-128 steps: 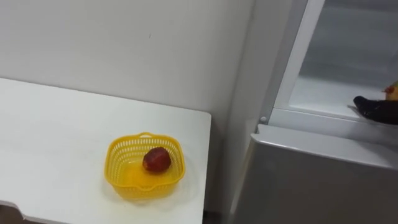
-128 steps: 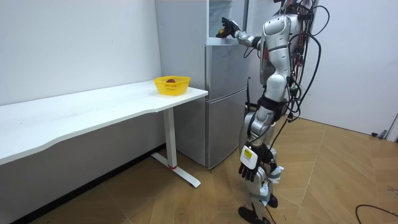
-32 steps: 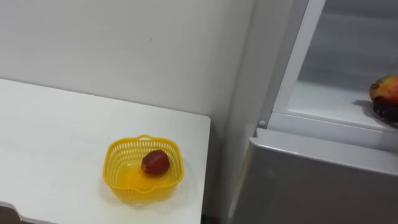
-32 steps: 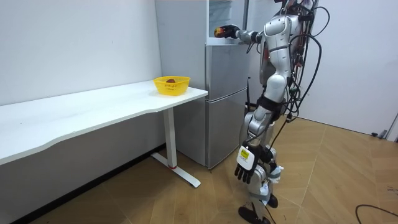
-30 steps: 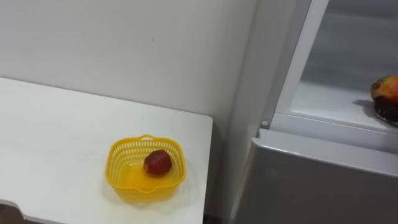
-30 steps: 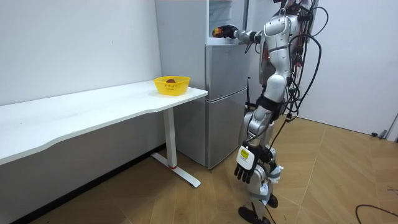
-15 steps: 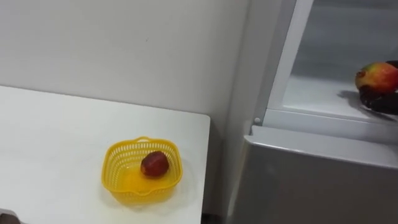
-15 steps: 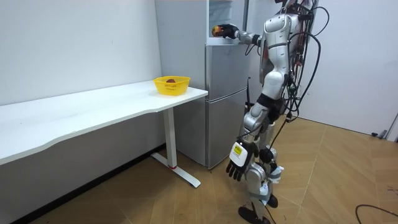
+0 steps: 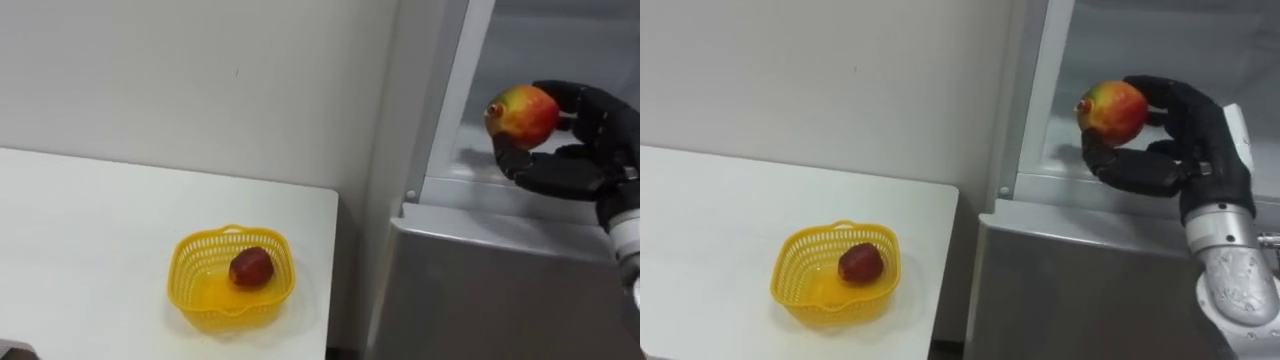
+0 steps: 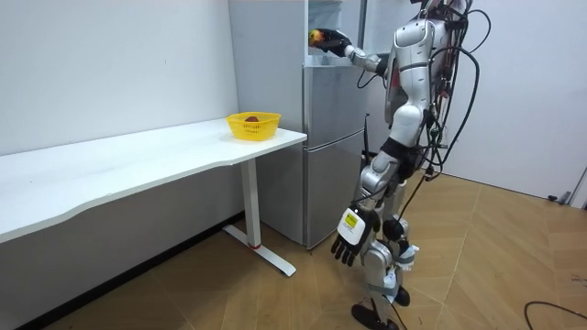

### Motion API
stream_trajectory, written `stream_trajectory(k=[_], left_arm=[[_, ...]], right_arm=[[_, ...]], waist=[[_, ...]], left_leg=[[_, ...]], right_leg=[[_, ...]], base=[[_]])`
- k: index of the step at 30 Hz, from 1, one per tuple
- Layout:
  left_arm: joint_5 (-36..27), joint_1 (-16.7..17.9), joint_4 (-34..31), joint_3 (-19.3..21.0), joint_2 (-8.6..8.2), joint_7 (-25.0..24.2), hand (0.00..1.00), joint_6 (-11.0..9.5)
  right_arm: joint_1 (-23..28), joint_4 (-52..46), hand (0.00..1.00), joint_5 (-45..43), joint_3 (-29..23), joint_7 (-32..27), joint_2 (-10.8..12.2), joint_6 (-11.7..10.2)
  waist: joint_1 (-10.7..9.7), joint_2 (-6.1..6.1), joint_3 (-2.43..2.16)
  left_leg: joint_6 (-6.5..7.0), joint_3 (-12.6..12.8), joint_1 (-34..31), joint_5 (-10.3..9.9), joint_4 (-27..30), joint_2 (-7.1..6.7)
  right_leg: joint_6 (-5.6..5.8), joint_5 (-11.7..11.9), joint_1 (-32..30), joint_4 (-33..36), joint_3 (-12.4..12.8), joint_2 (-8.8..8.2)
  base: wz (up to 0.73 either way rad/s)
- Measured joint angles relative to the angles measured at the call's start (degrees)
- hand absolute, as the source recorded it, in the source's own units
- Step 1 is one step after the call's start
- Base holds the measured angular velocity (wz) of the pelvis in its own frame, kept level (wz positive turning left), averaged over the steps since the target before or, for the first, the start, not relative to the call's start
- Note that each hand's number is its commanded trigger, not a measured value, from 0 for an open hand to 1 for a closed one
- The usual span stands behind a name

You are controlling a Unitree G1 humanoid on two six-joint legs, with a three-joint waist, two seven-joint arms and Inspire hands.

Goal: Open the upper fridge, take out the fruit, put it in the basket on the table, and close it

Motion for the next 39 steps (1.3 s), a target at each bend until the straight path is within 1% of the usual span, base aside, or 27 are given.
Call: stream_trajectory(k=[3,5,7,9,10,11,13,15,16,18,20,21,22,23,24,25,28,29,31,32,33,34,35,37,39], left_arm=[[-0.04,-0.07,0.00,0.19,-0.71,0.10,0.00,-0.62],[-0.04,-0.09,0.00,0.23,-0.98,0.18,0.00,-0.65],[-0.04,-0.05,0.00,0.30,-1.19,0.18,0.00,-0.69],[0.00,-0.02,0.08,0.28,-1.32,0.21,0.00,-0.69],[-0.01,-0.04,0.08,0.26,-1.38,0.24,0.00,-0.69],[-0.04,-0.08,0.14,0.12,-1.40,0.29,0.00,-0.75],[-0.04,-0.49,0.31,0.02,-1.40,0.28,0.00,-1.05],[-0.02,-0.98,1.32,-0.01,-1.40,0.22,0.00,-1.77],[-0.02,-1.08,1.56,-0.10,-1.39,0.20,0.00,-1.87],[-0.03,-1.62,2.31,-0.47,-1.43,0.07,0.00,-2.00],[0.00,-1.83,2.36,-0.97,-1.53,0.02,0.00,-2.00],[-0.02,-1.91,2.37,-1.10,-1.68,0.01,0.00,-2.02],[-0.01,-1.93,2.37,-1.31,-1.73,0.02,0.00,-2.07],[-0.01,-2.08,2.57,-1.43,-1.93,0.04,0.00,-2.32],[-0.01,-2.19,3.18,-1.57,-2.07,0.06,0.00,-2.74],[-0.01,-2.40,3.49,-1.88,-2.06,0.10,0.00,-2.93],[0.02,-3.08,4.00,-3.13,-2.08,0.12,0.00,-3.41],[0.01,-3.11,4.00,-3.46,-2.05,0.12,0.00,-3.42],[0.03,-3.42,3.98,-3.68,-2.03,0.06,0.00,-3.45],[0.01,-4.00,3.95,-3.68,-1.93,0.05,0.00,-3.54],[0.01,-4.15,3.97,-3.69,-1.74,0.05,0.00,-3.70],[0.01,-4.23,4.02,-3.73,-1.65,0.06,0.00,-3.78],[0.03,-4.47,4.16,-3.93,-1.47,0.07,0.00,-3.90],[0.04,-4.50,4.25,-3.86,-1.27,0.02,0.00,-4.09],[0.02,-4.55,4.33,-3.73,-0.82,-0.36,0.00,-4.12]], right_arm=[[1.67,-4.47,1.00,-0.07,-0.32,-2.08,0.04,-0.41],[3.04,-7.16,1.00,-0.08,-0.32,-3.20,0.07,-0.93],[4.39,-10.10,1.00,-0.34,-0.35,-3.68,0.44,-1.05],[6.01,-13.03,1.00,-0.54,-0.33,-3.89,1.68,-1.62],[6.36,-13.64,1.00,-0.54,-0.33,-3.92,1.84,-1.67],[6.88,-14.68,1.00,-0.53,-0.34,-4.07,2.25,-1.91],[7.29,-16.35,1.00,-0.56,-0.33,-4.58,2.88,-2.35],[7.29,-18.50,1.00,-1.11,-0.34,-5.21,3.75,-3.39],[7.29,-18.84,1.00,-1.29,-0.33,-5.34,3.88,-3.91],[7.30,-20.81,1.00,-4.48,-0.33,-6.00,4.04,-4.98],[7.41,-22.28,1.00,-9.11,-0.32,-6.02,4.51,-5.33],[7.43,-23.28,1.00,-11.14,-0.29,-5.96,5.19,-5.59],[7.42,-23.69,1.00,-12.23,-0.30,-5.95,5.41,-5.89],[7.42,-24.88,1.00,-14.44,-0.23,-5.89,5.80,-6.05],[7.42,-25.56,1.00,-16.41,-0.16,-5.52,6.11,-6.69],[7.42,-25.87,1.00,-16.99,-0.11,-5.40,6.16,-6.97],[7.41,-28.44,1.00,-18.42,0.94,-4.95,6.27,-7.11],[7.42,-29.38,1.00,-18.45,2.17,-4.58,6.28,-7.19],[7.41,-29.91,1.00,-18.72,3.12,-3.22,6.29,-7.76],[7.41,-30.27,1.00,-18.83,3.89,-2.74,6.29,-7.76],[7.40,-30.32,1.00,-19.43,4.76,-2.24,6.28,-7.76],[7.40,-30.32,1.00,-19.86,5.06,-1.91,6.28,-7.76],[7.40,-30.32,1.00,-20.71,5.64,-1.36,6.28,-7.76],[7.40,-30.32,1.00,-21.87,6.43,-0.35,6.28,-7.80],[7.37,-30.33,1.00,-23.50,6.59,1.01,6.28,-7.87]], waist=[[-0.04,0.86,-0.24],[-0.03,1.01,-0.32],[-0.14,1.05,-0.30],[-0.07,1.09,-0.26],[-0.13,1.10,-0.26],[-0.60,1.11,-0.23],[-0.75,1.25,-0.07],[-0.99,1.59,0.12],[-1.02,1.67,0.13],[-1.16,1.75,0.02],[-1.12,1.82,-0.03],[-1.14,1.87,-0.15],[-1.13,1.90,-0.29],[-1.04,1.96,-0.34],[-1.00,2.04,-0.39],[-0.97,2.05,-0.40],[-0.53,1.95,-0.37],[-0.55,1.86,-0.32],[-0.54,1.52,-0.10],[-0.48,1.22,0.09],[-0.11,0.89,0.24],[0.10,0.76,0.29],[0.55,0.56,0.30],[1.02,0.27,0.13],[2.00,-0.40,0.11]], left_leg=[[0.00,0.18,0.02,0.00,-0.06,0.04],[0.00,0.31,0.12,0.00,-0.04,0.13],[0.00,0.73,0.12,0.00,0.01,0.22],[0.00,1.27,0.17,-0.01,-0.01,0.26],[0.01,1.35,0.19,-0.01,-0.01,0.25],[0.02,1.45,0.15,-0.02,-0.04,0.22],[0.05,1.72,-0.02,-0.04,-0.05,0.20],[0.16,1.69,-0.10,-0.12,-0.24,0.13],[0.18,1.70,-0.14,-0.13,-0.25,0.12],[0.18,1.72,-0.85,-0.13,-0.21,0.14],[0.17,1.73,-1.17,-0.12,-0.19,0.19],[0.17,1.74,-1.26,-0.11,-0.12,0.21],[0.17,1.73,-1.34,-0.10,-0.05,0.20],[0.17,1.73,-1.43,-0.09,0.03,0.17],[0.17,1.69,-1.36,-0.09,0.03,0.17],[0.17,1.69,-1.30,-0.09,0.02,0.17],[0.17,1.55,-1.09,-0.09,-0.21,0.22],[0.17,1.56,-1.01,-0.09,-0.22,0.26],[0.17,1.74,-0.99,-0.09,-0.21,0.30],[0.17,2.06,-1.05,-0.09,-0.21,0.39],[0.17,2.15,-1.14,-0.09,-0.19,0.45],[0.16,2.22,-1.13,-0.09,-0.18,0.50],[0.16,2.27,-1.20,-0.10,-0.16,0.77],[0.15,2.28,-1.25,-0.10,-0.13,0.72],[0.14,2.28,-1.53,-0.11,-0.12,0.55]], right_leg=[[0.00,0.00,-0.27,0.23,0.64,-0.02],[-0.02,0.01,-0.27,0.30,0.81,0.04],[-0.08,0.04,-0.31,0.39,1.41,0.18],[-0.10,0.06,-0.39,0.51,2.07,0.27],[-0.10,0.06,-0.43,0.59,2.15,0.27],[-0.10,0.05,-0.72,0.92,2.26,0.27],[-0.10,0.05,-1.13,1.10,2.53,0.44],[-0.09,0.05,-1.27,1.03,2.69,0.47],[-0.08,0.04,-1.34,1.05,2.75,0.47],[-0.09,0.05,-2.04,1.15,2.80,0.46],[-0.10,0.05,-2.43,1.17,2.85,0.53],[-0.11,0.06,-2.67,1.20,2.89,0.54],[-0.12,0.06,-2.79,1.23,2.87,0.53],[-0.12,0.06,-2.91,1.29,2.83,0.46],[-0.11,0.06,-2.85,1.29,2.79,0.46],[-0.11,0.06,-2.81,1.27,2.78,0.45],[-0.11,0.06,-2.71,1.13,2.97,0.41],[-0.11,0.06,-2.71,1.12,3.20,0.29],[-0.11,0.06,-2.72,1.12,3.28,0.30],[-0.12,0.07,-2.80,1.13,3.28,0.35],[-0.17,0.09,-2.93,1.15,3.39,0.40],[-0.21,0.12,-2.95,1.15,3.46,0.43],[-0.30,0.18,-2.97,1.15,3.44,0.45],[-0.32,0.19,-2.99,1.16,3.37,0.44],[-0.33,0.19,-3.00,1.17,2.99,0.44]], base=[[-0.06],[-0.05],[-0.11],[-0.12],[-0.08],[-0.06],[-0.08],[-0.02],[0.00],[0.00],[0.00],[0.00],[0.00],[0.00],[0.00],[0.00],[-0.03],[-0.08],[-0.03],[-0.03],[-0.05],[-0.06],[0.00],[0.02],[0.02]])
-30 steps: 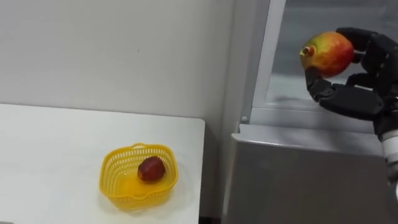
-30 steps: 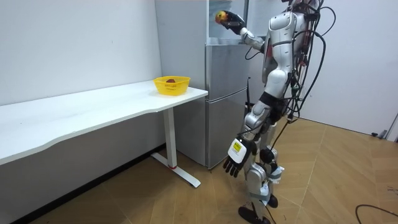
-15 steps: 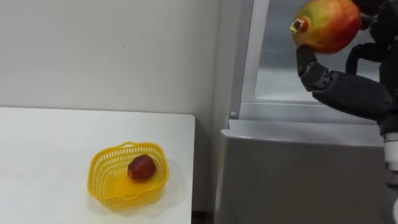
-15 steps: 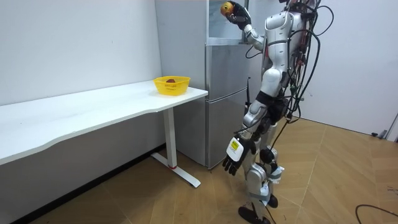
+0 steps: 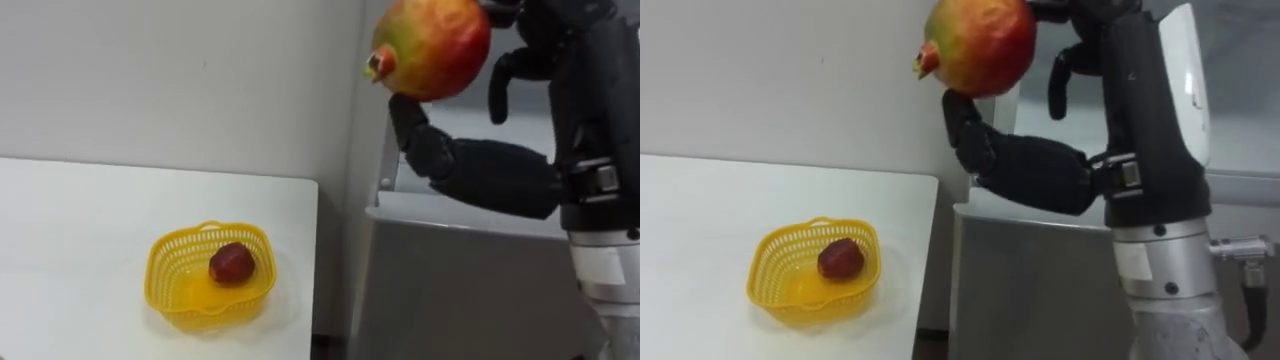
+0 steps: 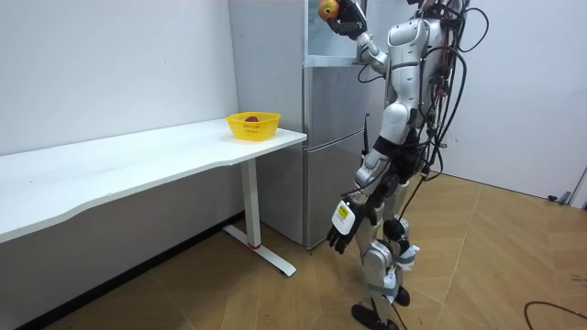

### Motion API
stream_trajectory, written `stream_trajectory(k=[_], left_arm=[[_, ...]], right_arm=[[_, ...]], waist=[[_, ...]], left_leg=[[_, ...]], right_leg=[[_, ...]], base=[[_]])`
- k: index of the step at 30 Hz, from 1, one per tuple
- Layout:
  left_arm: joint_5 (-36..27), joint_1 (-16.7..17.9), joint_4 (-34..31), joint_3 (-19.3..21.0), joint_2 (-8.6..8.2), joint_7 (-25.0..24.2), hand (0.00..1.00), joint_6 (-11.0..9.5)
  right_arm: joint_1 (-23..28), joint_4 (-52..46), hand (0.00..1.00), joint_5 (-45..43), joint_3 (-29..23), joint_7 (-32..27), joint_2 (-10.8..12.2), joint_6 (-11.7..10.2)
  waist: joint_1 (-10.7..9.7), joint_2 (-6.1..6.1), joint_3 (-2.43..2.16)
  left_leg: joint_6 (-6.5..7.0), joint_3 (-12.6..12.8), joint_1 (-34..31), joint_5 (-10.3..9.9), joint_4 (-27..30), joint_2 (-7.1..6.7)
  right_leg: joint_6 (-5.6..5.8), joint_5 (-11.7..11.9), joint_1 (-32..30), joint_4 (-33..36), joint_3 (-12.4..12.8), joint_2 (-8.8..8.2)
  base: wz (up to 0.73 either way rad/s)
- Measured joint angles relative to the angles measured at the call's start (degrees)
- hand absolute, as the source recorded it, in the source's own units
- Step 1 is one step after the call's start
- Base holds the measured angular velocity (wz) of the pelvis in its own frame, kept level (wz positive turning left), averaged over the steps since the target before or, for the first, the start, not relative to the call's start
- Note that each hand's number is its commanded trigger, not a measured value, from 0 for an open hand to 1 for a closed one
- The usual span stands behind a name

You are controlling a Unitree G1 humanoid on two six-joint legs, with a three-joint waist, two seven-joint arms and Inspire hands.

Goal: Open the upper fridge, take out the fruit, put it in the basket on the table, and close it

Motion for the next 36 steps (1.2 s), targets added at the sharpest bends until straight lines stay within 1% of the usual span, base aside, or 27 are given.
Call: stream_trajectory(k=[2,6,10,12,14,15,19,22,24,25,26,27,29,30,31,33,34,35,36], left_arm=[[-0.04,-0.02,0.01,0.00,0.32,-0.51,0.00,0.00],[-0.06,0.52,0.21,-0.52,0.45,-1.36,0.00,0.01],[-0.05,-0.09,1.12,-1.48,0.49,-1.91,0.00,0.00],[-0.06,-0.73,2.56,-2.65,0.47,-1.94,0.00,0.00],[-0.07,-0.74,2.74,-2.74,0.40,-2.04,0.00,-0.04],[-0.11,-0.77,2.92,-2.73,0.41,-2.05,0.00,-0.10],[-0.11,-1.28,3.14,-2.72,0.34,-2.43,0.00,-0.11],[-0.10,-1.47,2.87,-2.62,0.28,-3.11,0.00,-0.10],[-0.13,-1.91,2.87,-2.56,0.44,-3.85,0.00,-0.05],[-0.12,-2.09,2.87,-2.57,0.53,-3.98,0.00,-0.01],[-0.12,-2.29,2.88,-2.56,0.71,-4.18,0.00,0.03],[-0.11,-2.60,2.89,-2.55,0.81,-4.49,0.00,0.06],[-0.10,-3.05,2.91,-2.56,0.71,-4.67,0.00,0.07],[-0.10,-3.34,3.07,-2.56,0.69,-4.67,0.00,0.06],[-0.09,-3.67,3.16,-2.59,0.77,-4.66,0.00,0.07],[-0.21,-4.42,3.26,-2.63,1.14,-4.55,0.00,0.06],[-0.22,-4.42,3.25,-2.62,1.24,-4.45,0.00,0.06],[-0.16,-4.46,3.20,-2.58,1.47,-4.37,0.00,0.06],[-0.15,-4.44,3.24,-2.57,1.69,-4.31,0.00,0.08]], right_arm=[[-0.05,0.00,1.00,-0.94,0.07,0.74,0.00,0.00],[-0.55,0.00,1.00,-1.32,2.22,1.88,0.00,0.03],[-1.65,0.09,1.00,-3.06,4.69,3.58,0.09,0.02],[-1.87,0.46,1.00,-4.98,6.52,4.66,0.97,-0.57],[-1.87,1.09,1.00,-6.34,7.37,5.29,1.56,-1.03],[-1.90,1.45,1.00,-6.41,7.80,5.40,1.71,-1.05],[-2.53,3.43,1.00,-6.35,8.82,5.44,2.39,-1.42],[-4.46,7.34,1.00,-6.53,9.90,6.62,2.90,-0.83],[-5.51,11.10,1.00,-7.40,11.14,7.35,3.01,-0.63],[-5.68,12.17,1.00,-7.49,11.40,7.76,2.98,-0.57],[-5.90,14.58,1.00,-7.39,11.97,8.39,2.98,-0.33],[-5.93,17.39,1.00,-7.22,12.75,8.53,2.95,-0.01],[-6.14,21.57,1.00,-7.25,13.99,9.28,3.06,0.89],[-6.17,24.09,1.00,-7.53,14.49,9.36,3.08,0.96],[-6.23,25.43,1.00,-7.73,14.67,9.37,3.08,0.92],[-7.22,31.55,1.00,-8.25,15.79,9.31,3.16,0.92],[-7.61,33.22,1.00,-8.55,16.06,9.30,3.18,0.93],[-7.96,35.64,1.00,-9.31,16.16,9.28,3.16,1.01],[-8.21,37.50,1.00,-9.96,16.17,9.22,3.17,1.32]], waist=[[0.49,-0.67,-0.15],[1.30,-1.48,-0.12],[2.00,-1.51,0.12],[2.07,-1.41,0.19],[2.20,-1.41,0.25],[2.69,-1.38,0.33],[3.89,-1.38,0.38],[4.84,-1.48,0.48],[5.22,-1.94,0.85],[5.24,-2.21,0.85],[5.82,-2.57,0.97],[6.58,-2.89,1.02],[7.22,-3.10,1.00],[7.83,-3.26,0.95],[7.98,-3.40,0.91],[8.48,-3.68,0.84],[8.88,-3.72,0.86],[9.70,-3.92,0.96],[9.93,-4.21,1.17]], left_leg=[[-0.01,-0.18,-0.29,0.00,0.12,-0.01],[-0.03,-0.46,-0.40,-0.02,0.37,0.03],[-0.06,-0.57,-0.49,-0.05,0.28,0.07],[-0.12,-0.75,-0.49,-0.09,0.23,0.12],[-0.15,-1.21,-0.56,-0.11,0.26,0.12],[-0.15,-1.48,-0.63,-0.11,0.26,0.11],[-0.22,-1.97,-1.47,-0.14,0.35,0.05],[-0.24,-2.21,-1.79,-0.12,0.59,0.03],[-0.25,-2.18,-1.94,-0.11,0.61,0.03],[-0.25,-2.23,-2.09,-0.11,0.68,0.03],[-0.25,-2.45,-2.44,-0.11,0.98,0.03],[-0.25,-2.40,-2.39,-0.11,1.37,0.02],[-0.24,-2.58,-2.63,-0.12,1.59,0.09],[-0.24,-3.29,-3.01,-0.11,1.64,0.01],[-0.24,-3.62,-3.27,-0.12,1.73,-0.26],[-0.22,-4.17,-3.99,-0.10,2.11,-0.46],[-0.22,-4.17,-4.10,-0.10,2.10,-0.46],[-0.21,-4.15,-4.42,-0.09,2.15,-0.46],[-0.21,-4.28,-4.61,-0.09,2.18,-0.46]], right_leg=[[-0.01,0.00,0.01,-0.04,-0.41,0.10],[-0.04,0.03,0.20,-0.05,-0.94,0.26],[-0.11,0.10,0.18,0.04,-1.11,0.28],[-0.11,0.10,0.14,0.15,-1.09,0.32],[-0.11,0.10,0.15,0.19,-1.08,0.34],[-0.11,0.10,0.11,0.24,-1.13,0.34],[-0.12,0.10,-0.39,0.24,-1.66,0.31],[-0.14,0.12,-0.58,-0.03,-1.70,0.33],[-0.14,0.12,-0.68,-0.05,-1.76,0.34],[-0.14,0.12,-0.76,-0.06,-1.89,0.34],[-0.14,0.12,-0.88,-0.13,-2.34,0.29],[-0.14,0.12,-0.90,-0.15,-2.42,0.23],[-0.14,0.12,-0.95,-0.19,-2.66,-0.22],[-0.14,0.12,-1.15,-0.23,-3.25,-0.31],[-0.14,0.12,-1.24,-0.22,-3.61,-0.34],[-0.13,0.12,-1.49,-0.21,-4.28,-0.42],[-0.13,0.11,-1.56,-0.20,-4.38,-0.41],[-0.13,0.11,-1.81,-0.21,-4.48,-0.42],[-0.13,0.11,-1.86,-0.21,-4.75,-0.45]], base=[[0.07],[0.06],[0.00],[0.00],[0.05],[0.05],[0.07],[0.01],[0.04],[0.10],[0.05],[0.03],[0.04],[0.12],[0.21],[0.19],[0.05],[0.05],[0.08]])
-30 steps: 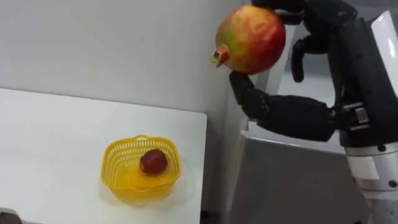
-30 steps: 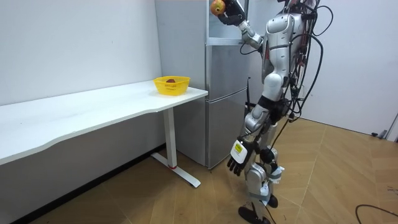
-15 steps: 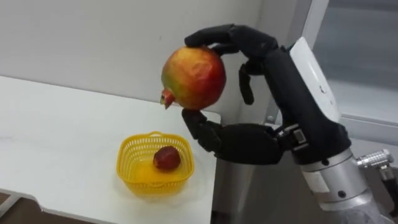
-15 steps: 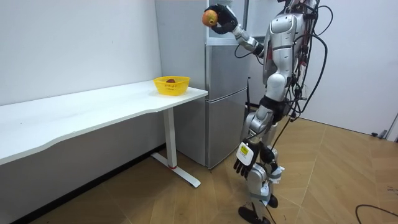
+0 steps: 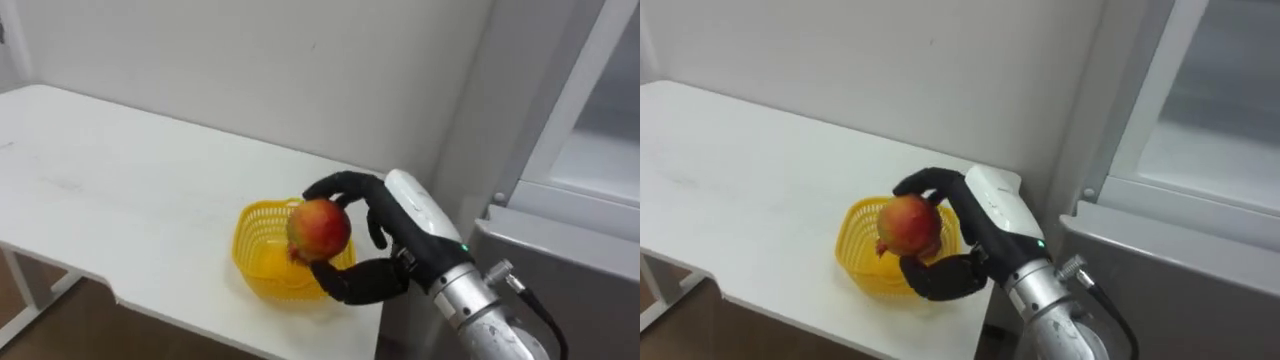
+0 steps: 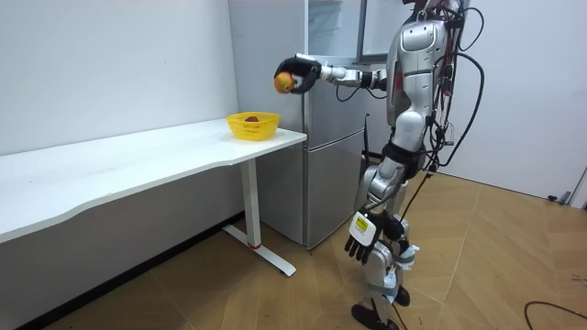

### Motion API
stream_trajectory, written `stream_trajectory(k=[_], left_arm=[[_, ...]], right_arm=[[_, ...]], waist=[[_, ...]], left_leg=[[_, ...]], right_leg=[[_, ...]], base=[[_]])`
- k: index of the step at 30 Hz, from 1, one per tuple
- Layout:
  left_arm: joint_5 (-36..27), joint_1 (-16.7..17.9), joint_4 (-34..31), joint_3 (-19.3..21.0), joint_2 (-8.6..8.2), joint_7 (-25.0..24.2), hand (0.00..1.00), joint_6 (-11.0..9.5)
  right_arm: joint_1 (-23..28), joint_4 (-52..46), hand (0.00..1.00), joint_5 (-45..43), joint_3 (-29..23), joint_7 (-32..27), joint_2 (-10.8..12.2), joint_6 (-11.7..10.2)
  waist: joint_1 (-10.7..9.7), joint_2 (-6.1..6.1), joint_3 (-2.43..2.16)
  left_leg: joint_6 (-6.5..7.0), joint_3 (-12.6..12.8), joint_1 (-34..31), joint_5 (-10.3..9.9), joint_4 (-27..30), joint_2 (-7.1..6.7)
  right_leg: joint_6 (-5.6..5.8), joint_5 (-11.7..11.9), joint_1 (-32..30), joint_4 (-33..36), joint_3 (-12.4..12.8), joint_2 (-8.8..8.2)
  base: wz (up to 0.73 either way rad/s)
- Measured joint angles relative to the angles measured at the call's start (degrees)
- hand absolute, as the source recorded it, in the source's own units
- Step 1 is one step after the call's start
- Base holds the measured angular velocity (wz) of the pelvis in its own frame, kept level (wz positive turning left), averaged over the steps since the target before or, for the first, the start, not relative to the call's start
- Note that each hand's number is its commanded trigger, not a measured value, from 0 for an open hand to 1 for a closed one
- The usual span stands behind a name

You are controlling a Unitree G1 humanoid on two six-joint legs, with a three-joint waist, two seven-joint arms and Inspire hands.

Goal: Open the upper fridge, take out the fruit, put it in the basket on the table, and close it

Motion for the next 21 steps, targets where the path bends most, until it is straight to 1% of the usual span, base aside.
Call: stream_trajectory(k=[2,3,4,6,8,12,16,19,21], left_arm=[[0.10,-0.12,0.20,-0.02,0.14,0.09,0.00,0.13],[0.10,0.05,0.22,-0.03,0.11,0.10,0.00,0.32],[0.10,0.10,0.22,-0.03,0.10,0.08,0.00,0.48],[0.10,0.25,0.24,-0.03,-0.01,0.05,0.00,1.14],[0.10,0.24,0.24,-0.03,0.07,-0.06,0.00,1.22],[0.09,0.19,0.21,-0.03,0.24,-0.32,0.00,1.25],[0.08,0.11,0.16,-0.02,0.32,-0.41,0.00,1.33],[0.10,0.19,-0.16,0.01,0.34,-0.73,0.00,2.18],[0.11,0.25,-0.18,0.01,0.34,-0.96,0.00,2.41]], right_arm=[[-0.34,2.32,1.00,-0.19,0.00,-0.02,0.00,0.23],[-0.57,3.28,1.00,-0.61,-0.04,-0.06,-0.01,0.67],[-0.69,3.60,1.00,-0.77,-0.04,-0.12,-0.01,0.80],[-1.31,5.26,1.00,-1.10,-0.03,-0.23,0.00,0.83],[-2.24,7.10,1.00,-1.10,-0.03,-0.48,0.01,0.85],[-3.49,8.80,1.00,-1.11,-0.03,-1.30,0.01,1.93],[-4.15,10.15,1.00,-1.01,0.16,-1.83,0.01,1.99],[-5.30,13.46,1.00,-1.03,0.59,-1.92,0.02,2.53],[-5.63,15.94,1.00,-0.85,0.76,-2.07,0.02,2.82]], waist=[[-0.03,-0.39,0.06],[-0.01,-0.69,-0.12],[0.09,-0.82,-0.18],[0.77,-1.10,-0.12],[1.15,-1.37,-0.07],[1.30,-2.03,0.00],[1.38,-2.21,0.04],[1.53,-2.22,0.08],[1.70,-2.16,0.12]], left_leg=[[0.00,-0.62,-0.38,0.00,0.03,-0.08],[-0.01,-0.85,-0.96,0.01,0.10,-0.12],[-0.01,-0.87,-1.12,0.01,0.14,-0.13],[0.00,-0.92,-1.23,0.03,0.21,-0.18],[0.00,-0.97,-1.24,0.03,0.22,-0.19],[0.00,-1.43,-1.47,0.03,0.30,-0.26],[0.00,-1.87,-1.86,0.03,0.69,-0.32],[0.00,-2.37,-1.97,0.03,0.85,-0.33],[-0.01,-2.89,-1.88,0.03,0.91,-0.36]], right_leg=[[0.01,0.00,-0.12,0.01,-0.77,-0.12],[0.01,0.00,-0.47,0.05,-0.96,-0.11],[0.01,0.00,-0.68,0.05,-0.99,-0.10],[0.00,0.00,-0.78,0.04,-1.00,-0.09],[0.01,0.00,-0.78,0.01,-1.06,-0.10],[0.00,0.00,-0.75,-0.03,-1.73,-0.11],[0.01,0.00,-0.70,-0.06,-2.23,-0.12],[0.01,0.00,-0.65,-0.08,-2.41,-0.17],[0.01,0.00,-0.38,-0.17,-2.46,-0.36]], base=[[0.17],[0.14],[0.06],[0.00],[0.00],[0.04],[0.08],[0.07],[0.06]])
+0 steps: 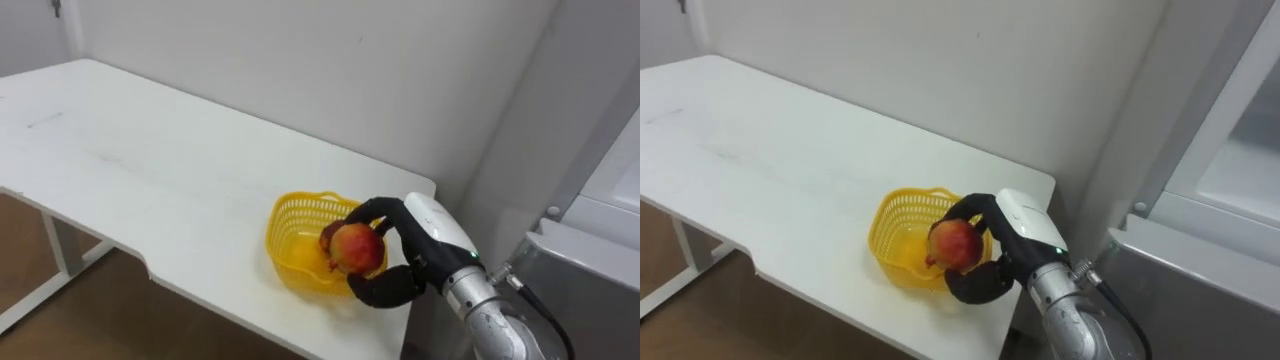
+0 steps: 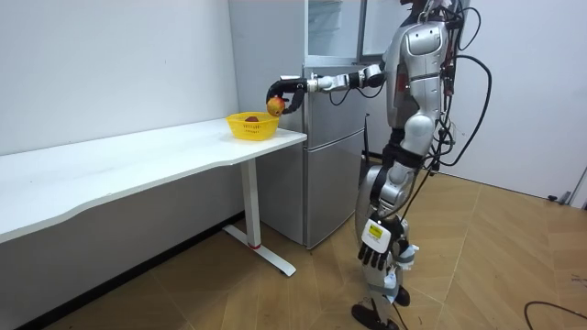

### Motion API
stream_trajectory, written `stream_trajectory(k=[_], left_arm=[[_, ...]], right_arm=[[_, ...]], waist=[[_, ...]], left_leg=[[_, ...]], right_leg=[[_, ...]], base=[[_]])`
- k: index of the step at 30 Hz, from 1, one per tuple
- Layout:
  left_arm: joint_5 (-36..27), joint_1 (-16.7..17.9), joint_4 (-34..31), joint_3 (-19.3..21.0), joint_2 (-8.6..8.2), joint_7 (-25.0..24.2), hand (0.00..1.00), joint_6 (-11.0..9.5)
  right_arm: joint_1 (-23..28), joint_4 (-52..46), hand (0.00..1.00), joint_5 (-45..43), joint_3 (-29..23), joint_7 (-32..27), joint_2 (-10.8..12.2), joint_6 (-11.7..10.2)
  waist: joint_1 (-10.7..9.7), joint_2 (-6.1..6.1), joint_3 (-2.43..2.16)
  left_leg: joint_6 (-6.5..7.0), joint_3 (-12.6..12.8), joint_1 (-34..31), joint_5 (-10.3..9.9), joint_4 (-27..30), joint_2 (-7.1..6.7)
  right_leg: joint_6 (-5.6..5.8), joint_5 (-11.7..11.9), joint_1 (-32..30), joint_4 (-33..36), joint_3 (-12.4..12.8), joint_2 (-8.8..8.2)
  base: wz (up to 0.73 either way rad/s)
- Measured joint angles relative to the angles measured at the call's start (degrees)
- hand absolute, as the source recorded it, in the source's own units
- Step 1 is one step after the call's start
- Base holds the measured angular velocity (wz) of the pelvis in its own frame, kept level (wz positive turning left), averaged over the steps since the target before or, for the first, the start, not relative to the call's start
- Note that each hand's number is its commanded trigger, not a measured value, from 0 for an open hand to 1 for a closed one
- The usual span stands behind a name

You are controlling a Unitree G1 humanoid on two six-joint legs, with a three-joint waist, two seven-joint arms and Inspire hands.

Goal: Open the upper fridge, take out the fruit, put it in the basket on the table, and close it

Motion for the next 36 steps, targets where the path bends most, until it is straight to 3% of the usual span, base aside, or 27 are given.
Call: stream_trajectory(k=[15,24,26,27,36], left_arm=[[-0.02,-0.07,-0.83,0.27,0.13,-1.08,0.00,-0.01],[0.01,0.02,-1.24,0.53,0.12,-1.14,0.00,-0.01],[0.00,0.17,-1.24,0.52,0.13,-1.09,0.00,-0.01],[-0.01,0.25,-1.22,0.48,0.13,-1.07,0.00,0.00],[0.03,0.02,-0.98,0.40,0.09,-1.08,0.00,0.93]], right_arm=[[-0.24,0.88,1.00,0.61,0.00,-0.65,0.00,0.21],[-0.29,0.93,1.00,1.40,-0.05,-1.42,-0.01,0.19],[-0.37,1.04,0.68,3.05,-0.05,-1.55,0.00,0.08],[-0.49,1.31,0.00,4.12,-0.05,-1.83,-0.01,0.01],[-0.66,1.83,0.00,5.05,-0.06,-2.03,-0.03,0.15]], waist=[[-0.07,0.25,0.17],[1.00,0.50,0.21],[1.17,0.53,0.22],[1.18,0.53,0.22],[1.16,0.51,0.20]], left_leg=[[-0.02,-0.07,0.00,0.01,0.40,0.02],[-0.02,-0.09,-0.05,0.00,0.42,-0.15],[-0.02,-0.19,-0.02,0.00,0.43,-0.18],[-0.02,-0.37,-0.02,0.01,0.43,-0.22],[-0.01,-0.43,-0.03,-0.01,0.43,-0.27]], right_leg=[[0.00,0.00,0.66,-0.76,-0.69,-0.08],[0.01,0.00,0.78,-0.80,-0.79,-0.02],[0.01,0.00,0.88,-0.82,-0.87,-0.02],[0.01,0.00,0.95,-0.83,-0.94,-0.05],[0.01,0.00,1.28,-0.81,-0.95,-0.16]], base=[[0.01],[0.00],[0.02],[0.06],[0.01]])
